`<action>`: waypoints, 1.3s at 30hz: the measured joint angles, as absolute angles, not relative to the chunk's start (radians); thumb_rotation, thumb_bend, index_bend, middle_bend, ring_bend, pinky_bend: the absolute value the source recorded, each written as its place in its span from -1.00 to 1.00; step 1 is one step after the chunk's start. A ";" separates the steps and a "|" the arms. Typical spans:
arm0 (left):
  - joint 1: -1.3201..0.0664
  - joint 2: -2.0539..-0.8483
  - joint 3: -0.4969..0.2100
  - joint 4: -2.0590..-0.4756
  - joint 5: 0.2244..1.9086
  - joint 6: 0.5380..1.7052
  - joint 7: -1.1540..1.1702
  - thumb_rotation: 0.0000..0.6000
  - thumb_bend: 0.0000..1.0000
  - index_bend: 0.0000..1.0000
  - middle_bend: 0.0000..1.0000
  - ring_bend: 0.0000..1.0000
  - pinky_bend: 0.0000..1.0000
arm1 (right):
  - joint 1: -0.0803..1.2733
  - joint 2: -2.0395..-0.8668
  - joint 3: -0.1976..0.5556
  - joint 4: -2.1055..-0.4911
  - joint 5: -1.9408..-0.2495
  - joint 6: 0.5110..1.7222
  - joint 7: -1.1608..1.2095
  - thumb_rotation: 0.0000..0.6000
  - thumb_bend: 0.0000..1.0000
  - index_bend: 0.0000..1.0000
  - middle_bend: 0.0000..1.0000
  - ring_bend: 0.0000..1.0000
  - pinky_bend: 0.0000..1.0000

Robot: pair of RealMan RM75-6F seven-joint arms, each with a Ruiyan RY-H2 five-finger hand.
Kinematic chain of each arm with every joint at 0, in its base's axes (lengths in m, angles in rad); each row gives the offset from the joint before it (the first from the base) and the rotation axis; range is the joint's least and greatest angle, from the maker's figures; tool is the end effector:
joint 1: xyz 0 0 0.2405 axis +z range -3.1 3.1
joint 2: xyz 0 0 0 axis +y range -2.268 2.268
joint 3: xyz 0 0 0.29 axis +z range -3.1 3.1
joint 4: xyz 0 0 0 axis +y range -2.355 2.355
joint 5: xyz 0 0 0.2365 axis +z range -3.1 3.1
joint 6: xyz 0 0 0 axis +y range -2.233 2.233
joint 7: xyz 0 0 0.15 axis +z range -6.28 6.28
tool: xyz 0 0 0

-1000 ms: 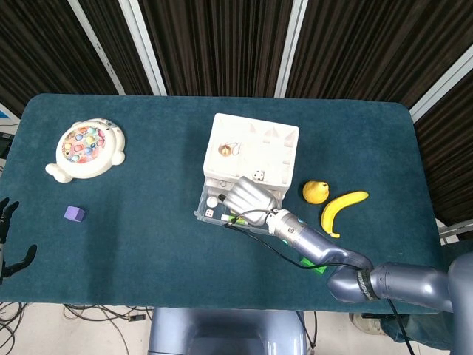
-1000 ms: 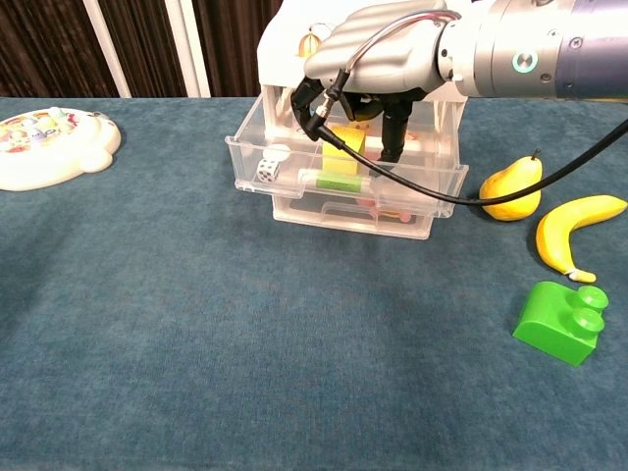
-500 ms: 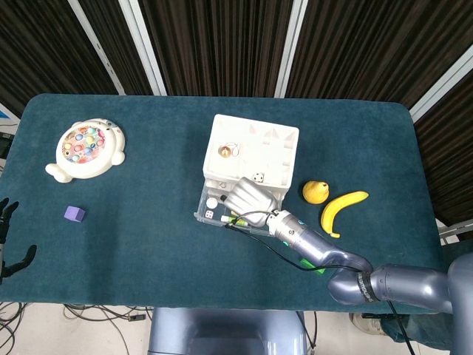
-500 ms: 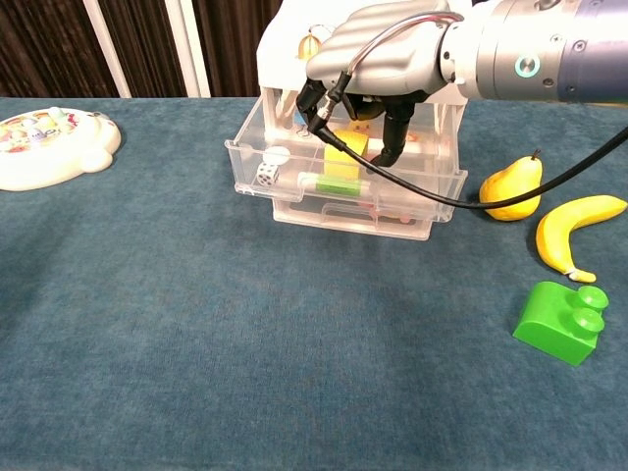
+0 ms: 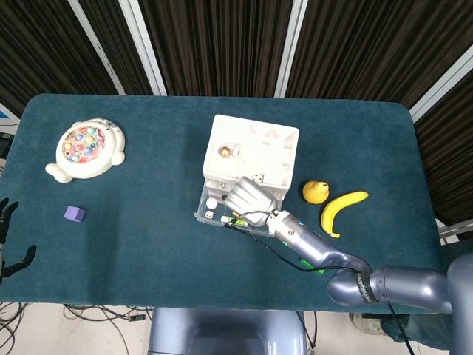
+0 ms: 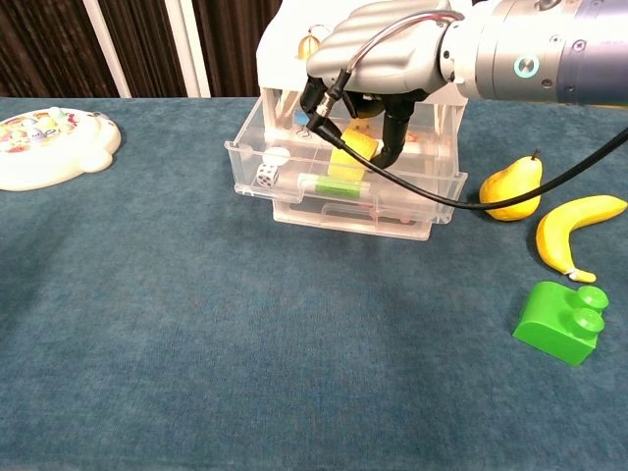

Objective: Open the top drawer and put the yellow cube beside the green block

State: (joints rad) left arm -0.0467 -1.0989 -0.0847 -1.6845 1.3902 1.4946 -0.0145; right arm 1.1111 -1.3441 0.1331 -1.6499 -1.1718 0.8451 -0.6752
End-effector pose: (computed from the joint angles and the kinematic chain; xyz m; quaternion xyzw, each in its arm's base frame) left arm -0.3561 0.1845 0.1614 -0.5320 -0.4290 -0.3926 0.6154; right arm -0.0327 -0.3982 -0.0040 0.8698 -0.0533 0.3285 0.3643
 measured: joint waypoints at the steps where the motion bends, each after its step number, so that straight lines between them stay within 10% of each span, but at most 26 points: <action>1: -0.047 -1.099 -0.085 -1.684 1.390 1.495 -0.015 1.00 -0.37 -1.00 -1.00 -1.00 -0.76 | 1.111 -1.345 0.133 -1.650 -1.172 0.846 -0.675 1.00 -0.52 0.17 1.00 1.00 1.00; 39: -0.046 -1.101 -0.088 -1.687 1.385 1.498 -0.007 1.00 -0.37 -1.00 -1.00 -1.00 -0.74 | 1.019 -1.105 0.241 -1.811 -1.152 0.908 -0.402 1.00 -0.52 0.24 1.00 1.00 1.00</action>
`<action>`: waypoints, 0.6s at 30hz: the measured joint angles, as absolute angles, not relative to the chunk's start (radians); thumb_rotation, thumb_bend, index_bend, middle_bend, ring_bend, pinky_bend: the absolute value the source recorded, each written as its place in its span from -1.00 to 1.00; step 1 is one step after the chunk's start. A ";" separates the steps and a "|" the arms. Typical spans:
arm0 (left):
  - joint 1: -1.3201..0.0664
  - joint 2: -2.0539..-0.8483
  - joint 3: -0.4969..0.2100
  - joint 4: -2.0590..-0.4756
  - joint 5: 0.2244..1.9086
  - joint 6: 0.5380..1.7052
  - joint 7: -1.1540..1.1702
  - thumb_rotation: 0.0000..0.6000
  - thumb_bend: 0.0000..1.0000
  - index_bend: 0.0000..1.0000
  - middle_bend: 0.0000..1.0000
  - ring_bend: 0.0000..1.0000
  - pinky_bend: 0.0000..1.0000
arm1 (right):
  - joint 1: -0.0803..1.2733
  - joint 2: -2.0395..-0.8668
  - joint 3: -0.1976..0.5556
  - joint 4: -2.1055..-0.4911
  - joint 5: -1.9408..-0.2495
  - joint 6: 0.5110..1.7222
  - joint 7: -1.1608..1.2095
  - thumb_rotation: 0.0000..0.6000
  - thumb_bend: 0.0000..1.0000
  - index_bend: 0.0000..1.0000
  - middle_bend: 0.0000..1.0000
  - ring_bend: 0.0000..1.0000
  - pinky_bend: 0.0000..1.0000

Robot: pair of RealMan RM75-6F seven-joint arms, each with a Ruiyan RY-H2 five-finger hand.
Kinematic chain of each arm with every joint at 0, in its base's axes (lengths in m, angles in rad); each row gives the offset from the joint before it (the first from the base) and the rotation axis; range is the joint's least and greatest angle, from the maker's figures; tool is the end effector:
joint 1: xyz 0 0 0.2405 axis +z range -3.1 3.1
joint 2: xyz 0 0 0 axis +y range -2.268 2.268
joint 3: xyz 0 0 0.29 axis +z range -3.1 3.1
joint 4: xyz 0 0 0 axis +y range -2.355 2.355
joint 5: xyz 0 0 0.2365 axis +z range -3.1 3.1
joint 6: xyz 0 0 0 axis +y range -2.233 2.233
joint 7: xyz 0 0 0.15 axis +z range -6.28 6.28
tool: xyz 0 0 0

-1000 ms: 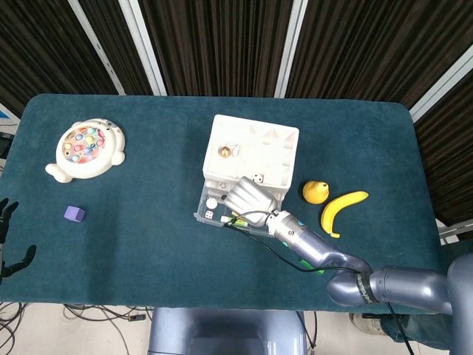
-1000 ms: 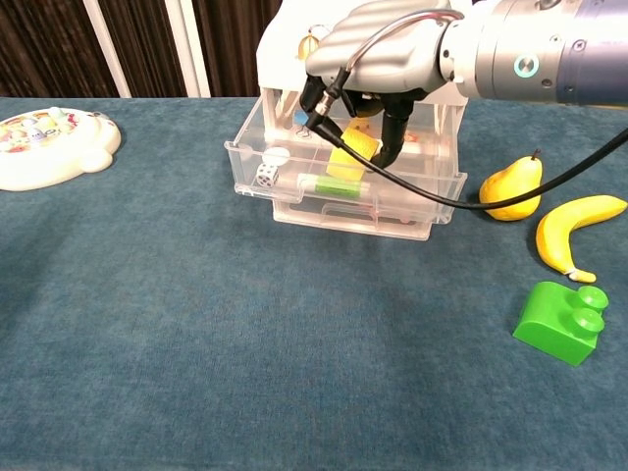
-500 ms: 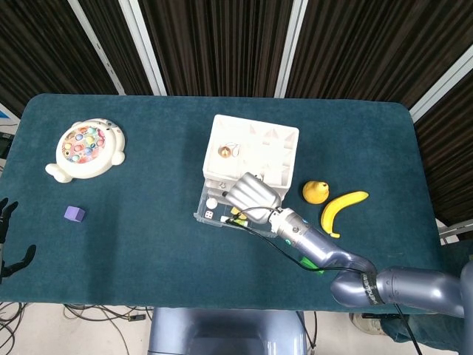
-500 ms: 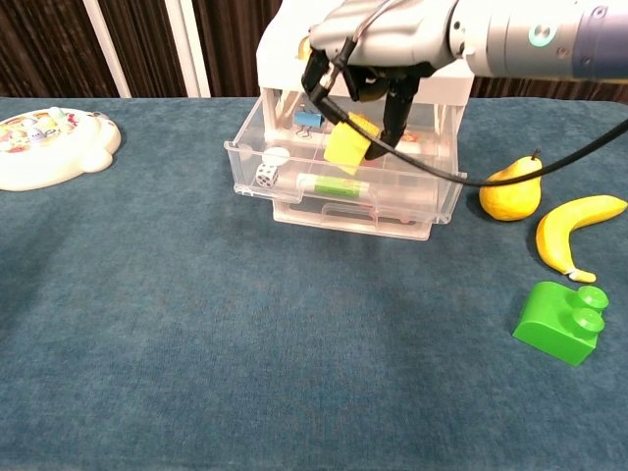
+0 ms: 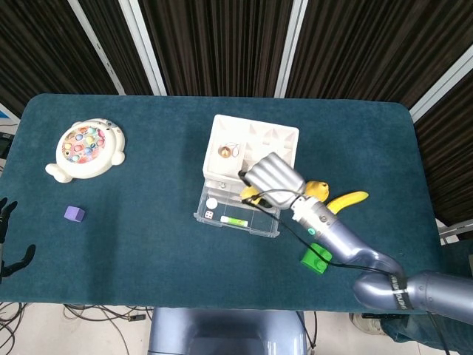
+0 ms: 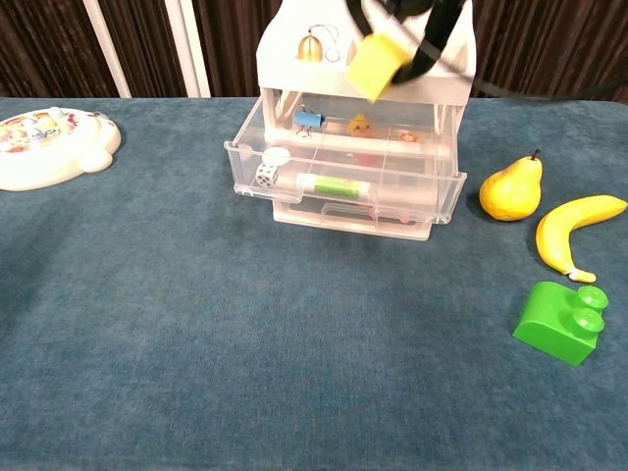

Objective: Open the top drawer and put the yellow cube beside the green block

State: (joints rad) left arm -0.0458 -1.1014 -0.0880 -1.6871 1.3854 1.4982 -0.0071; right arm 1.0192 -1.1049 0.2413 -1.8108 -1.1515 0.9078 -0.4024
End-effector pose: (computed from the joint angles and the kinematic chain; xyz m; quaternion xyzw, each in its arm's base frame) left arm -0.3557 0.1848 0.1615 -0.5297 -0.4279 -0.3925 0.6183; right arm -0.0340 -0.4062 0.0927 0.8058 -0.1708 0.4174 0.3839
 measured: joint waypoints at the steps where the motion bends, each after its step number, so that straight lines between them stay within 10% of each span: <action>1: -0.046 -1.102 -0.088 -1.687 1.386 1.499 -0.007 1.00 -0.37 -1.00 -1.00 -1.00 -0.74 | 1.012 -1.090 0.246 -1.814 -1.153 0.912 -0.388 1.00 -0.52 0.24 1.00 1.00 1.00; 18: -0.044 -1.103 -0.087 -1.698 1.391 1.506 0.006 1.00 -0.37 -1.00 -1.00 -1.00 -0.74 | 0.891 -0.905 0.238 -1.791 -1.156 0.910 -0.257 1.00 -0.52 0.25 1.00 1.00 1.00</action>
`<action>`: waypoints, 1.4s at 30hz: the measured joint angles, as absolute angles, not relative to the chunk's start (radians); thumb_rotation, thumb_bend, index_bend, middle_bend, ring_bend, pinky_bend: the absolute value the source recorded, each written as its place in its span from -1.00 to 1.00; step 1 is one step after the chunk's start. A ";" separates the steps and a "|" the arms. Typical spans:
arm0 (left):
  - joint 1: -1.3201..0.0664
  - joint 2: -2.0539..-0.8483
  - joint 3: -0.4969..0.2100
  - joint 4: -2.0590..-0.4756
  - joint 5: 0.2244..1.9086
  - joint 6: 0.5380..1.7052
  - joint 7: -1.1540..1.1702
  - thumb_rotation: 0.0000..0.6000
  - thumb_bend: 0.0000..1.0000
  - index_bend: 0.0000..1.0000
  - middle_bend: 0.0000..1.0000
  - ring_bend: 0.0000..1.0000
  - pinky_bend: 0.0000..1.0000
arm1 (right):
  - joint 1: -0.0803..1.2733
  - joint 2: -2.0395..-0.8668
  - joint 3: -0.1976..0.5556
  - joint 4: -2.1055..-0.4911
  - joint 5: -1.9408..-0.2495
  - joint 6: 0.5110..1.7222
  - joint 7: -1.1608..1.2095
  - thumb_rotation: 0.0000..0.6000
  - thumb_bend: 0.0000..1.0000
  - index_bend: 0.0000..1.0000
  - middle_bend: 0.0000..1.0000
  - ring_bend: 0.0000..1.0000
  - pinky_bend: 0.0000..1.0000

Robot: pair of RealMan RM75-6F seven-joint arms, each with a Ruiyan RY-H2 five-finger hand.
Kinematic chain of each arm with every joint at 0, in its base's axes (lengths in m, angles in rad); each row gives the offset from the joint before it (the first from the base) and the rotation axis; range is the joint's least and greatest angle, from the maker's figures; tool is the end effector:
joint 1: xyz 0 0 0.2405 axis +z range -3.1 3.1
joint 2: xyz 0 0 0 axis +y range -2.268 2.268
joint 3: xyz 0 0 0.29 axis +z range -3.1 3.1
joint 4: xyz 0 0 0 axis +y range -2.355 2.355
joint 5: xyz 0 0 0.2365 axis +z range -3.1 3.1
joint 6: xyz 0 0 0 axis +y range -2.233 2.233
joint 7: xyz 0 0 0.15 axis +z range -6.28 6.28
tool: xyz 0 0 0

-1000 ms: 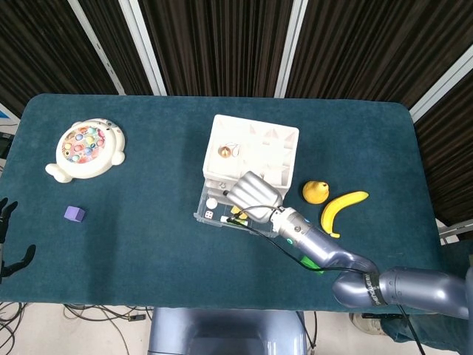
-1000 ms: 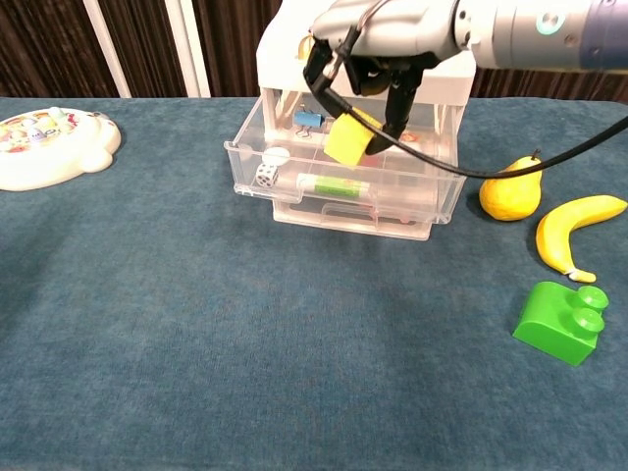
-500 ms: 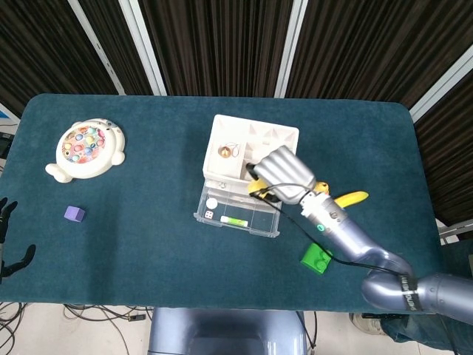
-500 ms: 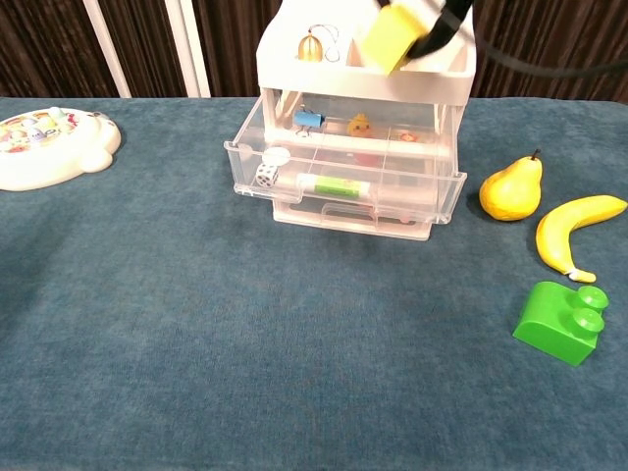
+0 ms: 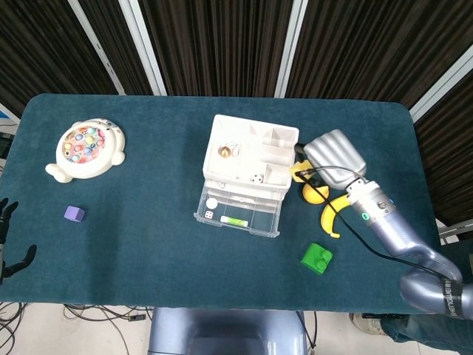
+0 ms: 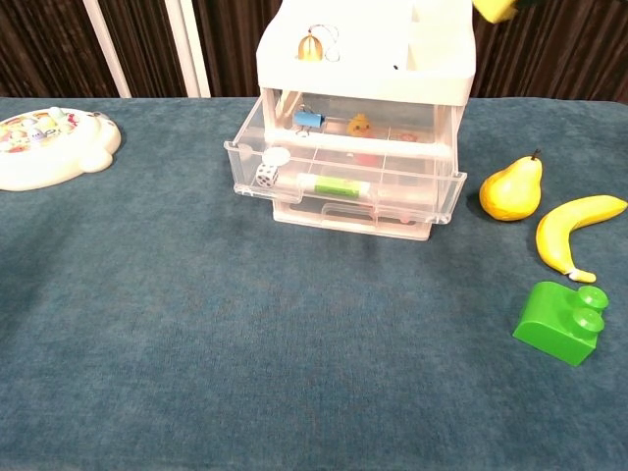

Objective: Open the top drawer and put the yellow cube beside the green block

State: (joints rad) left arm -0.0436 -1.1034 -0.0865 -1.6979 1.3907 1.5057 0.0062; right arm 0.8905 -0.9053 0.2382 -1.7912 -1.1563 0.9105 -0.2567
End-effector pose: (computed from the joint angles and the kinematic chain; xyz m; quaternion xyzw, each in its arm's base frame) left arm -0.3525 0.1836 0.1602 -0.5306 -0.4258 -0.3937 0.6182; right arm -0.1033 -0.4194 0.1711 0.7664 -0.2156 0.3885 0.4639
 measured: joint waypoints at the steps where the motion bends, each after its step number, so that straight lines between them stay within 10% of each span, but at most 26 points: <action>1: -0.044 -1.104 -0.086 -1.698 1.391 1.505 0.009 1.00 -0.37 -1.00 -1.00 -1.00 -0.74 | 0.887 -0.902 0.231 -1.787 -1.157 0.904 -0.261 1.00 -0.52 0.25 1.00 1.00 1.00; 42: -0.046 -1.102 -0.090 -1.700 1.384 1.502 0.007 1.00 -0.37 -1.00 -1.00 -1.00 -0.71 | 0.754 -1.195 0.010 -1.575 -1.135 0.818 -0.418 1.00 -0.50 0.27 1.00 1.00 1.00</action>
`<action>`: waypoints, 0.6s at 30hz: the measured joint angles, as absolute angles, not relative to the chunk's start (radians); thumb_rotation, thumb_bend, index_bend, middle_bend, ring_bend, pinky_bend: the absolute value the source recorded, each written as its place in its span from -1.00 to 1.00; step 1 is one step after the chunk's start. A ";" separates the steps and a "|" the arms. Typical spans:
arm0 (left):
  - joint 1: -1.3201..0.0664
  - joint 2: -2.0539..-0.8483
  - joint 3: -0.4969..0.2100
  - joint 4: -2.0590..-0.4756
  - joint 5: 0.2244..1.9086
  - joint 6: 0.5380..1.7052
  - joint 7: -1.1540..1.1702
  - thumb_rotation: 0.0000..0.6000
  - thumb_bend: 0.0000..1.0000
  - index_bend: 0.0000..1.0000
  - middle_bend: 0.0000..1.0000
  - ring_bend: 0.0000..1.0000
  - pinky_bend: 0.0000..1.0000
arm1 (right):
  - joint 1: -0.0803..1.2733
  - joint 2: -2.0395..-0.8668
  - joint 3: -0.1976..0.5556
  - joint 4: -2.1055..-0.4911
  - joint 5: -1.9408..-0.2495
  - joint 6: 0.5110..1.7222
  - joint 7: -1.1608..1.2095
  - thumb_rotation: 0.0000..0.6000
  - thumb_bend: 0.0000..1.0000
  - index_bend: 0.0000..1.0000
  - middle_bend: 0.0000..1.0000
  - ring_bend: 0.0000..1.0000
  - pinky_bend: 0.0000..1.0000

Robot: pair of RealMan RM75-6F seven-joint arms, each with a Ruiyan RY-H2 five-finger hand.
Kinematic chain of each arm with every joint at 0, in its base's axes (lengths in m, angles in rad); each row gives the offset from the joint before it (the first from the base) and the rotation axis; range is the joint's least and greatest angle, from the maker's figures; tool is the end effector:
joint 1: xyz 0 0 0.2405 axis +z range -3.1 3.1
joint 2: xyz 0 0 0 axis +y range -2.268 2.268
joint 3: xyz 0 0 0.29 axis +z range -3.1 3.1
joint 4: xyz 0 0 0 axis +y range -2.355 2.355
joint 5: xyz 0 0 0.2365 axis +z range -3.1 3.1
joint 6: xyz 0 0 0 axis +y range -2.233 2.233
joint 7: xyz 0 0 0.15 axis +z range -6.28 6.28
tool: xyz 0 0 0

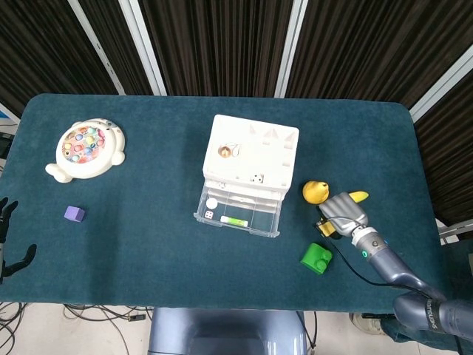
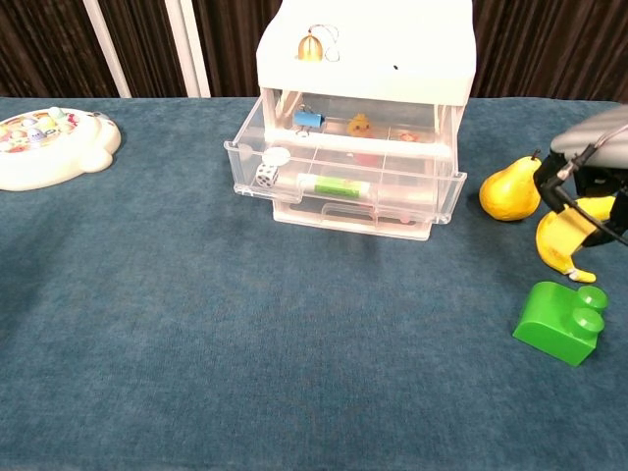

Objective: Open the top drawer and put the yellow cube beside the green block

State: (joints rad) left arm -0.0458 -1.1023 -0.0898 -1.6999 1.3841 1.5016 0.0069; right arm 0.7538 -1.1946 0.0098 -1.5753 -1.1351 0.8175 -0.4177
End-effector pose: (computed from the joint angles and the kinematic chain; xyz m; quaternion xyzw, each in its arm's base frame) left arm -0.3526 0.1851 0.1606 -0.5292 -0.4270 -0.3931 0.6189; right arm -0.2474 -0.3728 0.0488 0.8214 -0.2915 0.2005 0.4473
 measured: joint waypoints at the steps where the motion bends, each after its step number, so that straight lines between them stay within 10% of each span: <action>1: -0.046 -1.102 -0.090 -1.700 1.385 1.502 0.008 1.00 -0.37 -1.00 -1.00 -1.00 -0.71 | 0.751 -1.203 0.010 -1.570 -1.135 0.820 -0.416 1.00 -0.51 0.27 1.00 1.00 1.00; 18: -0.046 -1.102 -0.090 -1.699 1.382 1.501 0.009 1.00 -0.37 -1.00 -1.00 -1.00 -0.71 | 0.722 -1.312 0.011 -1.495 -1.142 0.833 -0.378 1.00 -0.50 0.27 1.00 1.00 1.00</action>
